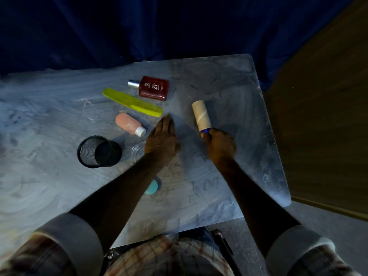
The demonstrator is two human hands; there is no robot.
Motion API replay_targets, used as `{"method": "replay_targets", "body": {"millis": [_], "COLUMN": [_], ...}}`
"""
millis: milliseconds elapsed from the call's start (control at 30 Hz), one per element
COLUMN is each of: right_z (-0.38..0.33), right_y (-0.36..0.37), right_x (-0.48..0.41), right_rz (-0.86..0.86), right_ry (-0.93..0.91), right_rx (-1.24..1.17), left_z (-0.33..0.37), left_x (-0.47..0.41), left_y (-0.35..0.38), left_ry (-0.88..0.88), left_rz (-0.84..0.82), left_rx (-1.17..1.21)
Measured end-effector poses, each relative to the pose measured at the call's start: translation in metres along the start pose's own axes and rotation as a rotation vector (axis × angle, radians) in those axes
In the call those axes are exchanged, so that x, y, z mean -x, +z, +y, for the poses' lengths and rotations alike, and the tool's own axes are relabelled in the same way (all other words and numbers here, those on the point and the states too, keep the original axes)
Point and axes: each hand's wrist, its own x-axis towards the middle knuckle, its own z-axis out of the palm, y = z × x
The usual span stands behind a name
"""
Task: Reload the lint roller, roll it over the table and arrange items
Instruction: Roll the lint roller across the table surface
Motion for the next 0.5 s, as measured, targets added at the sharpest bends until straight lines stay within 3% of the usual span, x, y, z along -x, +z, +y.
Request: {"method": "replay_targets", "body": {"millis": [233,500], "right_z": [-0.022,-0.029], "right_y": [0.009,0.008], "right_x": [0.014,0.025], "right_rz": [-0.013,-0.102], "right_ry": [-0.07,-0.03], "right_rx": [-0.019,-0.065], "left_z": [-0.001,0.0], "left_x": [0.002,0.007], "left_y": [-0.004,-0.006], "left_ry": [0.021,-0.014], "left_rz": [-0.019,-0.015], "left_rx": [-0.039,-0.057]}}
